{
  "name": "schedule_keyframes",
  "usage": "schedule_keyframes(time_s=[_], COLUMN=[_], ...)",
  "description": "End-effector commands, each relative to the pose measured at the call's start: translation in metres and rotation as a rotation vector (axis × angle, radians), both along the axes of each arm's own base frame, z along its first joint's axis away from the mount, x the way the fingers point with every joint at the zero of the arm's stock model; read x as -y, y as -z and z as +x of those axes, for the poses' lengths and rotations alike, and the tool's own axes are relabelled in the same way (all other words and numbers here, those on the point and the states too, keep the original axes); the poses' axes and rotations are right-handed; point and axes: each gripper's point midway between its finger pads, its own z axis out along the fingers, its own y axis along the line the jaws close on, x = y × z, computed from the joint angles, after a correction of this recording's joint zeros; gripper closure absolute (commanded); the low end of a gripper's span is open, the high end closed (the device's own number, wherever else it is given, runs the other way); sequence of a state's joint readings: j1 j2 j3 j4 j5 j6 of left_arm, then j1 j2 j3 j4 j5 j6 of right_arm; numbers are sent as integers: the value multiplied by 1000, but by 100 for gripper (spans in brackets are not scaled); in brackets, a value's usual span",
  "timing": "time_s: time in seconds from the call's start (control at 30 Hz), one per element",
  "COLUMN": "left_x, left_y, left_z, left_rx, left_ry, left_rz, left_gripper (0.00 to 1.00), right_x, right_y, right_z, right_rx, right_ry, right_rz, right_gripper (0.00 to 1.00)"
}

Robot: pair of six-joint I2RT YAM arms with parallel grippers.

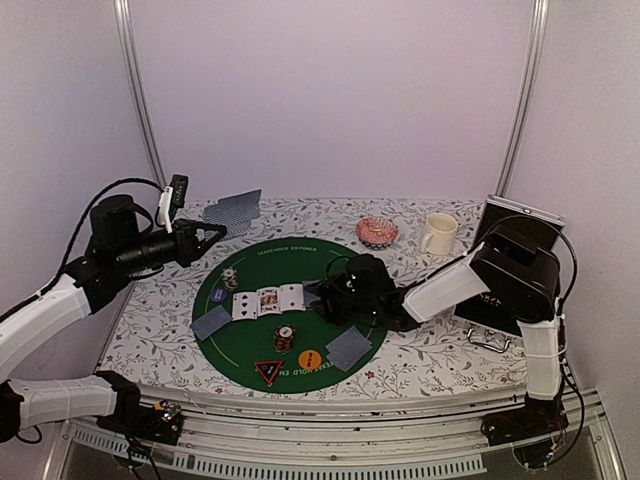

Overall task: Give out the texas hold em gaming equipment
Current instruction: Place the poker card in the community card area, then pick up the poker card from the face-down deck piles.

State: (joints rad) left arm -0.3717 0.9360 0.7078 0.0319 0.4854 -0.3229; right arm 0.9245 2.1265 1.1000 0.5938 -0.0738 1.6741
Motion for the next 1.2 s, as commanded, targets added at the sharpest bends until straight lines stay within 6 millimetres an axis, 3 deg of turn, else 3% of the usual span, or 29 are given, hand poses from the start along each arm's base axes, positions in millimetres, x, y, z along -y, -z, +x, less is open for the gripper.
schedule_keyframes(time_s=[0.0, 0.2, 0.3, 0.37, 0.47, 0.57, 0.67, 0.8, 1.0, 1.17], left_x=[-3, -1, 0, 2, 6, 13, 23, 34, 48, 55], left_y=[-5, -5, -4, -3, -5, -8, -11, -18, -24, -23], left_z=[1, 0, 1, -1, -4, -12, -23, -40, -63, -71], left_rx=[23, 21, 17, 17, 24, 33, 36, 52, 87, 103], left_ry=[-3, 7, 13, 29, 66, 130, 219, 334, 457, 491], left_rz=[-13, -14, -14, -16, -23, -43, -73, -110, -122, -100], left_gripper=[100, 100, 100, 100, 100, 100, 100, 100, 100, 100], right_x=[-9, 4, 11, 17, 22, 31, 32, 24, 9, -12], right_y=[-36, -46, -67, -100, -173, -233, -268, -293, -315, -321], right_z=[-14, -39, -36, -28, -22, -32, -51, -74, -102, -109], right_rx=[61, 85, 198, 356, 753, 1155, 1375, 1601, 1908, 2009], right_ry=[-89, -181, -204, -205, -270, -381, -531, -711, -735, -755], right_rz=[56, 38, -22, -88, -240, -447, -537, -647, -718, -726], right_gripper=[55, 51, 51, 51, 51, 51, 51, 53, 49, 49])
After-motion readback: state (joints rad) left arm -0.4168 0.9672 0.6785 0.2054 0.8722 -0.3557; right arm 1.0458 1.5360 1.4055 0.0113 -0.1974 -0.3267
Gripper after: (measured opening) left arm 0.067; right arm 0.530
